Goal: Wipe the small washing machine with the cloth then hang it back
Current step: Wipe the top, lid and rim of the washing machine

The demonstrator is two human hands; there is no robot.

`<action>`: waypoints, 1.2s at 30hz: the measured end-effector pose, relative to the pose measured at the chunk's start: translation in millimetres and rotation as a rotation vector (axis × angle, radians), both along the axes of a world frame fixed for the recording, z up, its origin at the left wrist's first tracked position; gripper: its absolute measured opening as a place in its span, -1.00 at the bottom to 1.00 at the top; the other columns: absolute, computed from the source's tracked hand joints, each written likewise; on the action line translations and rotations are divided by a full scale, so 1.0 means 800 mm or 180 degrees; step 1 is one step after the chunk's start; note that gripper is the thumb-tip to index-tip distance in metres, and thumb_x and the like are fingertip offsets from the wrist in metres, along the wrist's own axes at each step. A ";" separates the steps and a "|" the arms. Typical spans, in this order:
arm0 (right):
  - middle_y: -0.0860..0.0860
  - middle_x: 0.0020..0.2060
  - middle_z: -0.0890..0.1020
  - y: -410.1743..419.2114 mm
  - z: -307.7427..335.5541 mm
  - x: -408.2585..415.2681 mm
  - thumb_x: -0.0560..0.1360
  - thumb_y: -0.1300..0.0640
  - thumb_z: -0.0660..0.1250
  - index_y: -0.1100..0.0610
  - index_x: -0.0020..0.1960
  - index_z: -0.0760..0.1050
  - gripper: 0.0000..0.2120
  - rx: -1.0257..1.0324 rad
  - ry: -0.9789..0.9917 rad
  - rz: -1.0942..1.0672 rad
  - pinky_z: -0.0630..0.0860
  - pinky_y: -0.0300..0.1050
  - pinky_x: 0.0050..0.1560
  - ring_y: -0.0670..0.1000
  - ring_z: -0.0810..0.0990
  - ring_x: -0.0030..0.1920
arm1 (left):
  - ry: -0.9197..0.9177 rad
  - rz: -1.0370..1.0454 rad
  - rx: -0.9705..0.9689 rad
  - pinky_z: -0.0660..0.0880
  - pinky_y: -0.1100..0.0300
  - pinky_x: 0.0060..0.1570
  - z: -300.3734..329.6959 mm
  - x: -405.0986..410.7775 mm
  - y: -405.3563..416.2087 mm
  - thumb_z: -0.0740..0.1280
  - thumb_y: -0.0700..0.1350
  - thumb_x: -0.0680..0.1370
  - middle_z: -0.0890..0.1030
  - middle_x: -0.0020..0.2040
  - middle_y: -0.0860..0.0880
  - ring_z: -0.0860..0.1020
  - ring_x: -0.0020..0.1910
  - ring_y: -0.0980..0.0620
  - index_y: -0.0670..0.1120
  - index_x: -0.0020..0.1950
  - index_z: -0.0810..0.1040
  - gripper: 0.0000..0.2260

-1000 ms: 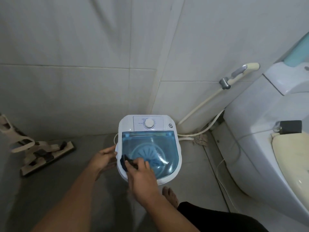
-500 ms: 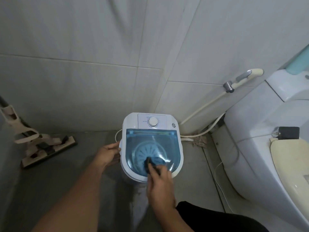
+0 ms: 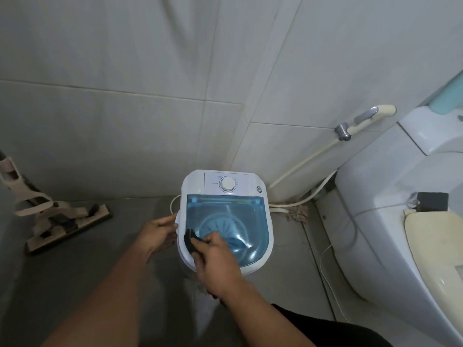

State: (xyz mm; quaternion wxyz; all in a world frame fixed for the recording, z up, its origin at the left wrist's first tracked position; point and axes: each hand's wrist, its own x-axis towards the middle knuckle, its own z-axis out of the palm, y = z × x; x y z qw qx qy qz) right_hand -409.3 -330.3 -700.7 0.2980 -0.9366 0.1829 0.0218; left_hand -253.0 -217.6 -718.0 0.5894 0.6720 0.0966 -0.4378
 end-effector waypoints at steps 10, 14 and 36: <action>0.18 0.11 0.62 -0.187 0.008 0.009 0.54 -0.14 0.18 -0.02 0.30 0.60 -0.56 -0.0059 -0.0104 -0.2228 0.59 -0.03 0.07 0.13 0.65 -0.02 | 0.0042 0.0071 -0.0154 0.54 0.19 -0.12 0.001 -0.002 -0.003 0.25 -0.28 0.61 0.66 0.12 -0.23 0.60 -0.13 -0.07 -0.05 0.37 0.54 -0.65; 0.12 0.14 0.48 -0.133 0.003 0.041 0.61 0.08 0.28 0.02 0.39 0.53 -0.64 -0.0758 -0.0262 -0.1936 0.55 0.09 0.11 0.18 0.48 0.10 | 0.0069 0.0062 -0.0167 0.59 0.22 -0.21 -0.003 0.000 -0.004 0.25 -0.30 0.61 0.66 0.16 -0.26 0.60 -0.06 -0.12 -0.06 0.37 0.54 -0.65; 0.09 0.15 0.47 -0.071 0.024 0.130 0.63 0.05 0.21 -0.04 0.45 0.46 -0.61 -0.0632 -0.0470 -0.0543 0.55 0.18 0.09 0.18 0.46 0.11 | 0.0102 0.0156 -0.0205 0.60 0.32 -0.37 -0.001 -0.003 -0.002 0.25 -0.32 0.60 0.67 0.06 -0.22 0.67 -0.32 0.07 -0.10 0.34 0.55 -0.66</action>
